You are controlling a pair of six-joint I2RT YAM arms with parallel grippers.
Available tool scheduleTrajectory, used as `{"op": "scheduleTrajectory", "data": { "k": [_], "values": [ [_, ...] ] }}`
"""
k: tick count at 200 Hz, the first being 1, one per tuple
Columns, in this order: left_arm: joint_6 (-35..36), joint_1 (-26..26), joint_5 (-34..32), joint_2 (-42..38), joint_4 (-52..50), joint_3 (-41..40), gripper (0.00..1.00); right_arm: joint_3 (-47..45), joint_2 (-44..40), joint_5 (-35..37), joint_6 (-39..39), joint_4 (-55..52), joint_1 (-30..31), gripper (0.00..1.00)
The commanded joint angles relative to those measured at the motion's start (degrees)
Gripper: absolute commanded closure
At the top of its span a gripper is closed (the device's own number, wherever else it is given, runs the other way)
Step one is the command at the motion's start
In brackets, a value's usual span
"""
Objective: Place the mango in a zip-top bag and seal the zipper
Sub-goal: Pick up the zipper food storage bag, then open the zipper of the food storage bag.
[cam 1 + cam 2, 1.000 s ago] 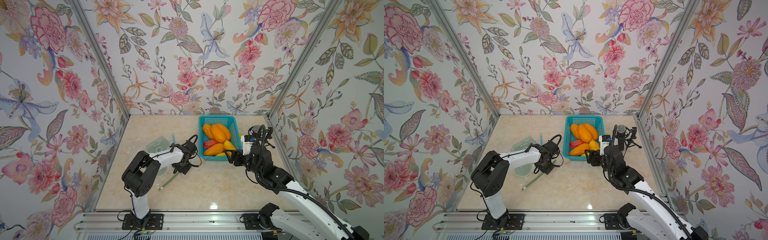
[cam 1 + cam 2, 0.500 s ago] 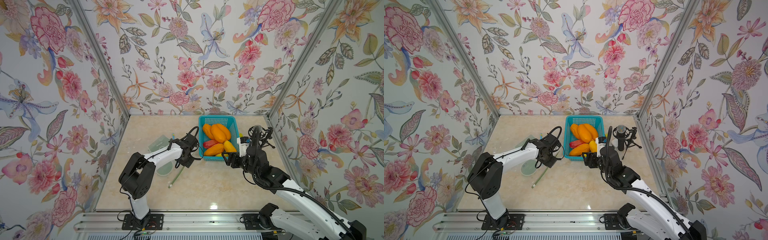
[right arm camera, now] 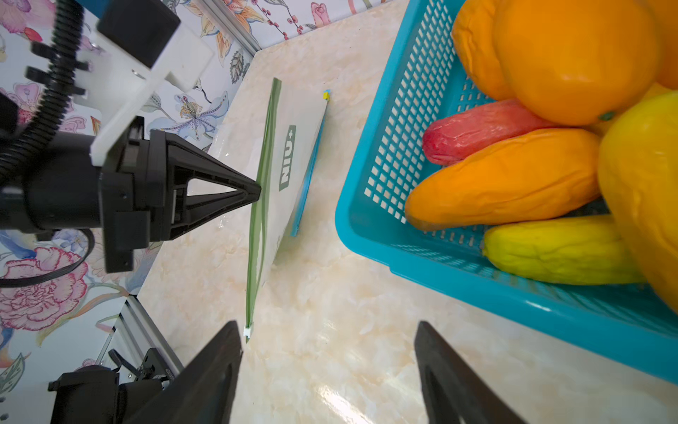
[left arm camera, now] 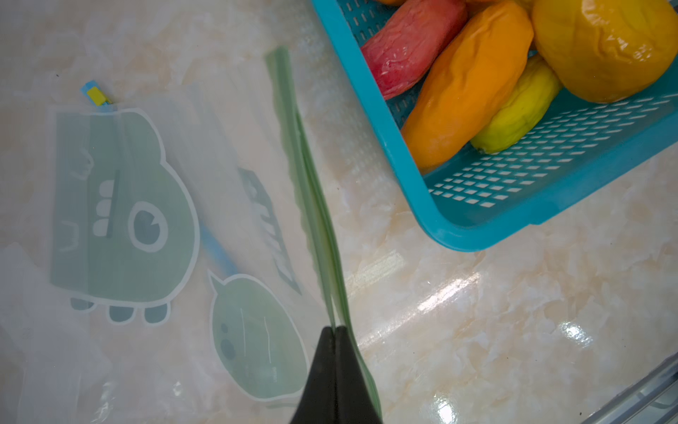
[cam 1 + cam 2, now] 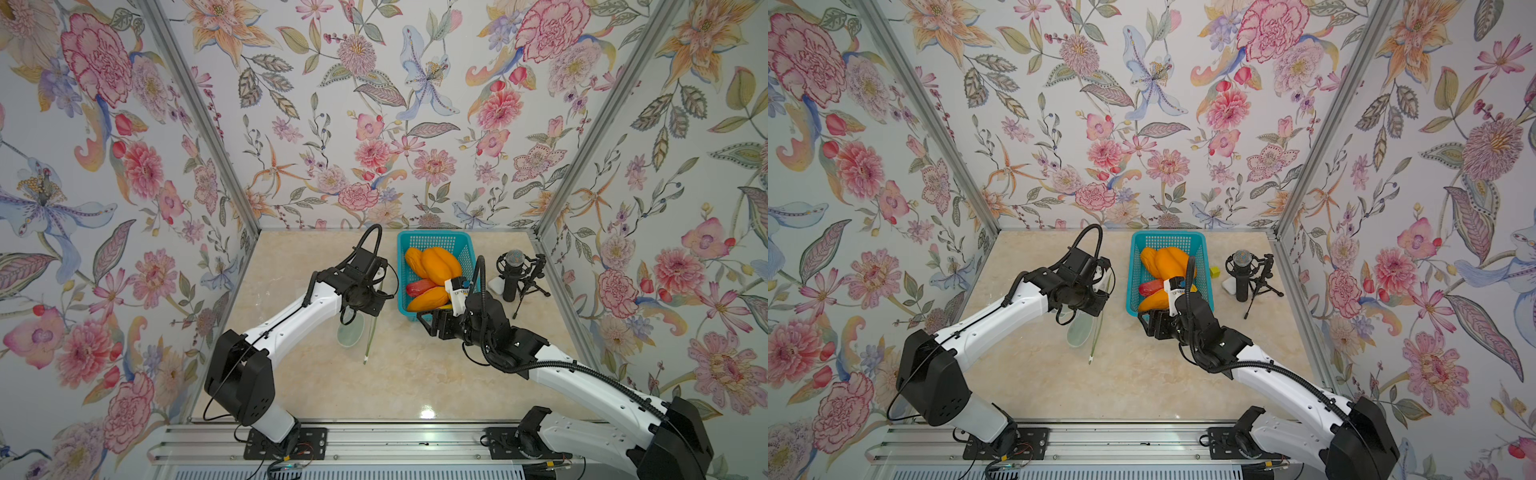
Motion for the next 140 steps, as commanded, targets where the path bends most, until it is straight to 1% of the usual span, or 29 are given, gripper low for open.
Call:
{"op": "scheduleTrajectory", "data": {
  "k": [1,20,57,85,117,140],
  "values": [
    [-3.0,1.3,2.3,-3.4,1.6,1.3,1.00,-0.5,2.8,-3.4,3.6,7.3,2.1,0.24],
    [-3.6,1.6,3.0,-4.7,2.0,1.2,1.00,-0.1,6.3,-5.0,4.3,11.8,4.4,0.24],
    [-3.8,1.7,3.0,-6.2,2.3,0.3,1.00,3.1,13.6,-7.1,5.2,16.3,7.7,0.27],
    [-3.9,1.7,3.1,-6.8,2.4,-0.2,1.00,5.8,17.2,-8.5,4.9,16.4,8.6,0.34],
    [-3.9,1.7,3.2,-7.2,2.6,-0.9,1.00,6.9,18.1,-7.9,4.9,16.7,9.0,0.34],
    [-3.9,1.7,3.3,-7.5,2.6,-1.1,1.00,8.9,19.7,-7.8,4.4,15.1,8.9,0.41]
  ]
}}
